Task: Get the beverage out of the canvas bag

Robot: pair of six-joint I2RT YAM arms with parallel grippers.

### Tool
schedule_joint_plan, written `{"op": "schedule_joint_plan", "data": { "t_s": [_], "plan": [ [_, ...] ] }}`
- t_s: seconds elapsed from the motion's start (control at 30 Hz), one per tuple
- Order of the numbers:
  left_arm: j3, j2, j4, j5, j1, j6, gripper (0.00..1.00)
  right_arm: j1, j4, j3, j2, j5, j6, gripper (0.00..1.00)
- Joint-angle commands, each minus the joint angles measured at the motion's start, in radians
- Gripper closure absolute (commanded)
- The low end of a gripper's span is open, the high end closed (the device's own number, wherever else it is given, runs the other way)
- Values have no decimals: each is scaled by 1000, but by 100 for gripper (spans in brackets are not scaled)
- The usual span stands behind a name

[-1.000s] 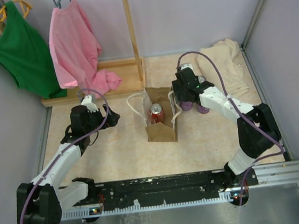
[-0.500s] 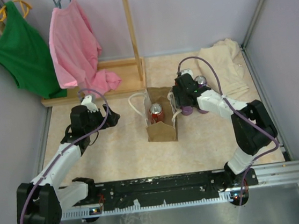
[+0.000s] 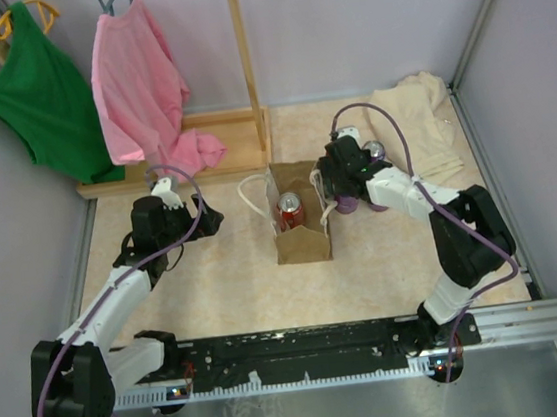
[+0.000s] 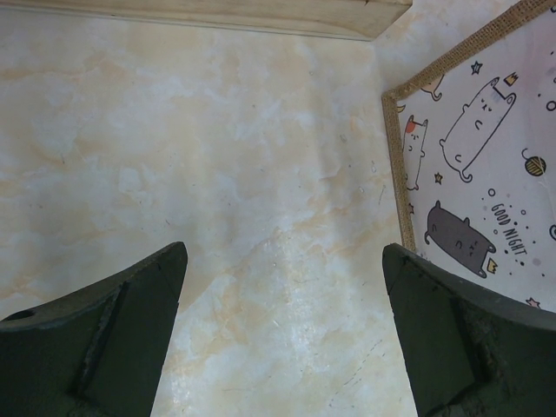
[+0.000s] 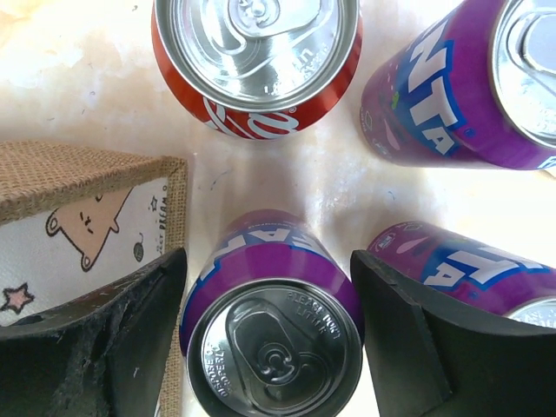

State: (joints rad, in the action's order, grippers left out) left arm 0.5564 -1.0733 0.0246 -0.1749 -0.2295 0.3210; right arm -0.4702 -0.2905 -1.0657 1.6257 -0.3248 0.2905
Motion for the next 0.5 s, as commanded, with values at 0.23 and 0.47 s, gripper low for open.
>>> {"op": "schedule_joint_plan", "data": {
  "t_s": [0.23, 0.47],
  "plan": [
    [15, 12, 6, 10, -10, -7, 0, -11, -11, -173, -188, -128, -56, 20],
    [13, 6, 9, 9, -10, -3, 0, -84, 23, -234, -375, -222, -117, 20]
  ]
}}
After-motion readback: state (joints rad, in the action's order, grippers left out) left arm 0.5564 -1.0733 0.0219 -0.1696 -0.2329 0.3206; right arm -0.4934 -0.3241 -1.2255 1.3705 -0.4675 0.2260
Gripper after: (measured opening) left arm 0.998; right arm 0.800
